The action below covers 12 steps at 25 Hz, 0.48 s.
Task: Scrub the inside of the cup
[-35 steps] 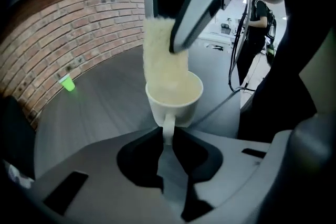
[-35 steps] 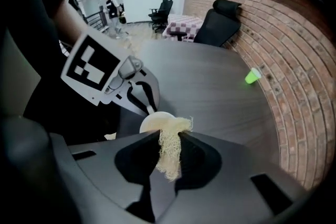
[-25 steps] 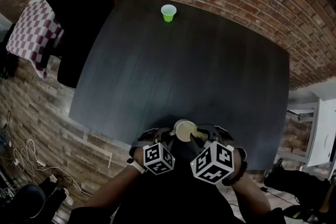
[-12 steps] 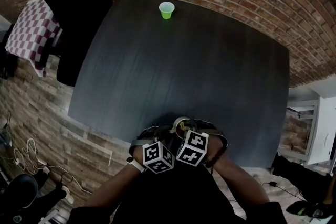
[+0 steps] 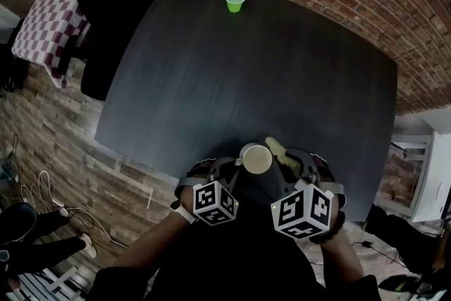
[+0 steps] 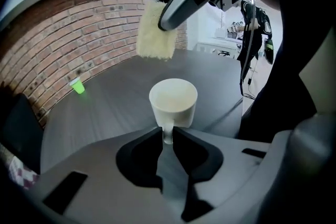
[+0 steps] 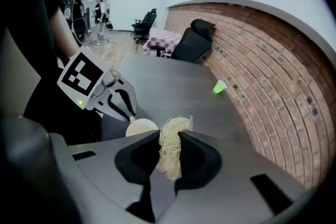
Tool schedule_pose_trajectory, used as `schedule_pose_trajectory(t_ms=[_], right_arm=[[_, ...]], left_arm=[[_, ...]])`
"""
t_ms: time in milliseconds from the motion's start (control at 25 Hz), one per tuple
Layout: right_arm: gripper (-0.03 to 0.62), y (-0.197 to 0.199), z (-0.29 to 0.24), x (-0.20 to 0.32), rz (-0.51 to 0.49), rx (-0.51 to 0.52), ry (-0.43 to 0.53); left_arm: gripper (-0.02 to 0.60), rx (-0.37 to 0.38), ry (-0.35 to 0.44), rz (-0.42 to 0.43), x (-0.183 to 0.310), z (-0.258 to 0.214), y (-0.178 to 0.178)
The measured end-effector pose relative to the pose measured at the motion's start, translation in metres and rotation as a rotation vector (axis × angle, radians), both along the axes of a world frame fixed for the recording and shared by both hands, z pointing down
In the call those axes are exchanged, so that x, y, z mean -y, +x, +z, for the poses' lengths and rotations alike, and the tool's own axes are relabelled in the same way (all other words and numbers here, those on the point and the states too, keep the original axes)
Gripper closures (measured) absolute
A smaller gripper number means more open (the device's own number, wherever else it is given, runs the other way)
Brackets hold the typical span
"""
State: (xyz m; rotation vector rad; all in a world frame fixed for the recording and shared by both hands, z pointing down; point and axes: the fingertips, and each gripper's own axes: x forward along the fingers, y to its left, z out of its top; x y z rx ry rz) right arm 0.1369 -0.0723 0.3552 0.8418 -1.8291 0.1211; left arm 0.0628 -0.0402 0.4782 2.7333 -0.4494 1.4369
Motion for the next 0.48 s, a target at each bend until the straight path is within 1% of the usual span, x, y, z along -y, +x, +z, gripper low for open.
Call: schedule_pose_trajectory(t_ms=[120, 240, 320, 400, 480], right_arm=[[0.511, 0.021, -0.028, 0.006, 0.1, 0.084, 0.103], [0.511, 0.029, -0.048, 0.011, 0.192, 0.234, 0.173], [0.511, 0.028, -0.056, 0.015, 0.245, 0.357, 0.22], [0.511, 0.026, -0.064, 0.017, 0.281, 0.471, 0.273], [0.511, 0.026, -0.067, 0.013, 0.304, 0.549, 0.301]], left_arm=[[0.514, -0.028, 0.028, -0.037, 0.004, -0.015, -0.006], [0.514, -0.078, 0.037, -0.108, 0.013, -0.033, -0.02], [0.514, -0.135, 0.049, -0.175, 0.027, -0.049, -0.03], [0.514, -0.216, 0.076, -0.253, 0.042, -0.071, -0.037], [0.514, -0.301, 0.105, -0.326, 0.054, -0.099, -0.043]])
